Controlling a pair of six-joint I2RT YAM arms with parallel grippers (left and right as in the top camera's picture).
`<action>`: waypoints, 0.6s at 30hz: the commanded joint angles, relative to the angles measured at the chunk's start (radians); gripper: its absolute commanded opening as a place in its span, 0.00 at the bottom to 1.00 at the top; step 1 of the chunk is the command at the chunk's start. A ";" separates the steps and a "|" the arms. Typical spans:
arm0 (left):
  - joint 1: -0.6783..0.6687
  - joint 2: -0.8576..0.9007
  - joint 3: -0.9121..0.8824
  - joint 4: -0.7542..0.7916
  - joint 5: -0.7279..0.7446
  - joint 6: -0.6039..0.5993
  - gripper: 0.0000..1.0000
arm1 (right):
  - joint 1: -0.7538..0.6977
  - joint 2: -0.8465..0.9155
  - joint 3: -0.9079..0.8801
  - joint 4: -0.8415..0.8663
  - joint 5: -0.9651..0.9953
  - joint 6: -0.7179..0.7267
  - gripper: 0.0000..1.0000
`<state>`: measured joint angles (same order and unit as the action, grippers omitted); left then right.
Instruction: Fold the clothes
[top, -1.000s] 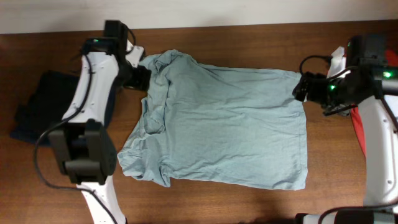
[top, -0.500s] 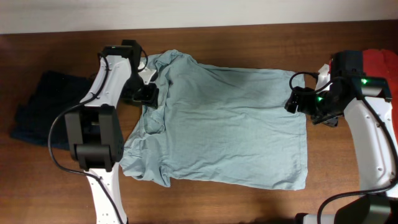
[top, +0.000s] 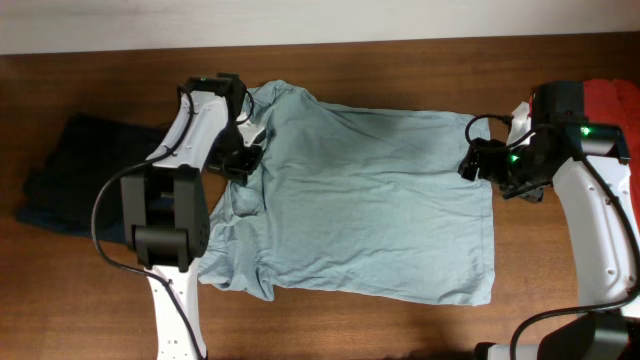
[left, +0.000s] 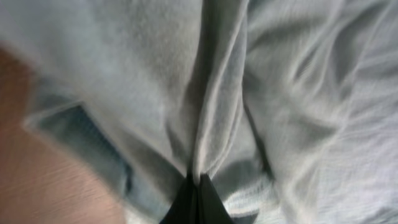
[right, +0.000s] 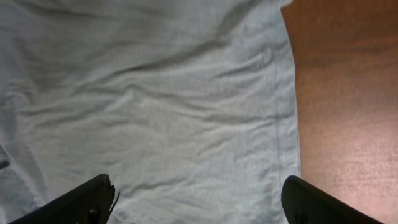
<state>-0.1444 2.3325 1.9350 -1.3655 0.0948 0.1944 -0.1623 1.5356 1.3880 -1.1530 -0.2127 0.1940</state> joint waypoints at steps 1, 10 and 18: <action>0.029 -0.032 0.164 -0.056 -0.151 -0.047 0.01 | -0.002 -0.001 -0.037 0.037 -0.012 -0.006 0.91; 0.130 -0.053 0.388 0.005 -0.183 0.012 0.01 | -0.002 0.035 -0.262 0.254 -0.012 0.034 0.88; 0.187 -0.049 0.387 0.016 -0.272 -0.011 0.53 | -0.004 0.088 -0.318 0.347 0.047 0.058 0.84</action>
<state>0.0166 2.2982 2.3150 -1.3407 -0.1398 0.1951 -0.1623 1.6169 1.0740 -0.8379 -0.2081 0.2363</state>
